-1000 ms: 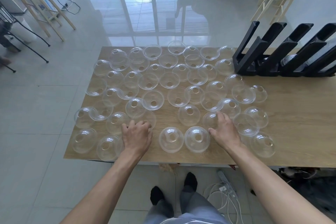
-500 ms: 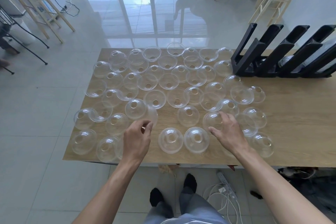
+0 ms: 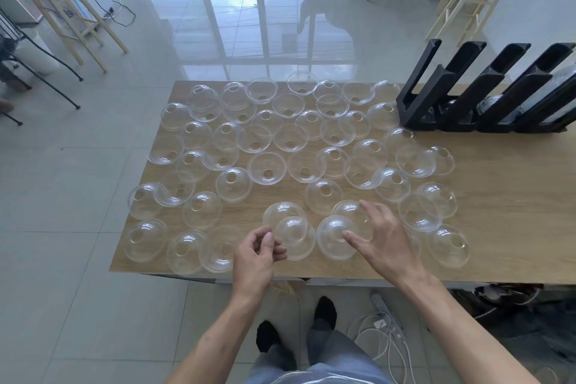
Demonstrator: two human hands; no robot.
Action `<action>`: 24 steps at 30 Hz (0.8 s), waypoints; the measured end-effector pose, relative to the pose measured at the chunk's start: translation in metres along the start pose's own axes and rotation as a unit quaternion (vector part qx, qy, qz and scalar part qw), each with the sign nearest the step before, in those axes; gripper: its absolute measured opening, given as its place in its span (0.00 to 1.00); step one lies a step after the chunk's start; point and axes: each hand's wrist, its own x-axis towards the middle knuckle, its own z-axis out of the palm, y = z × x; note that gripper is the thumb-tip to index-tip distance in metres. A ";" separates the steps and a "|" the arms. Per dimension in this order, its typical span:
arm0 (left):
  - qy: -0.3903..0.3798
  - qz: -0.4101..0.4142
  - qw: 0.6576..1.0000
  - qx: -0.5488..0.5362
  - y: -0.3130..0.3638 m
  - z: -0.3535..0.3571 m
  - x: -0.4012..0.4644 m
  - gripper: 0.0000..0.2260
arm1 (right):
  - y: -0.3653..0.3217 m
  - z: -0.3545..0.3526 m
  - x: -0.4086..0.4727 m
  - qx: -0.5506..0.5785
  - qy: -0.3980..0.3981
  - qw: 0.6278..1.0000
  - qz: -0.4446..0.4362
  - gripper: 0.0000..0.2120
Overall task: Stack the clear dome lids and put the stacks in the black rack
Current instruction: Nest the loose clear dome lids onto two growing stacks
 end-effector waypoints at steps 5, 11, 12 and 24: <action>0.012 -0.066 0.998 -0.011 -0.019 0.013 -0.006 0.06 | -0.004 0.020 -0.009 -0.009 -0.042 0.999 -0.010 0.37; 0.043 -0.099 0.994 0.006 -0.026 0.015 -0.003 0.07 | -0.001 0.032 -0.011 -0.063 -0.049 0.997 -0.019 0.36; 0.042 -0.103 0.993 0.024 -0.025 0.014 -0.003 0.07 | 0.000 0.033 -0.011 -0.069 -0.046 0.996 -0.021 0.36; -0.067 0.114 0.876 0.464 -0.022 0.023 0.006 0.47 | 0.010 0.048 -0.002 -0.052 -0.075 0.995 0.030 0.46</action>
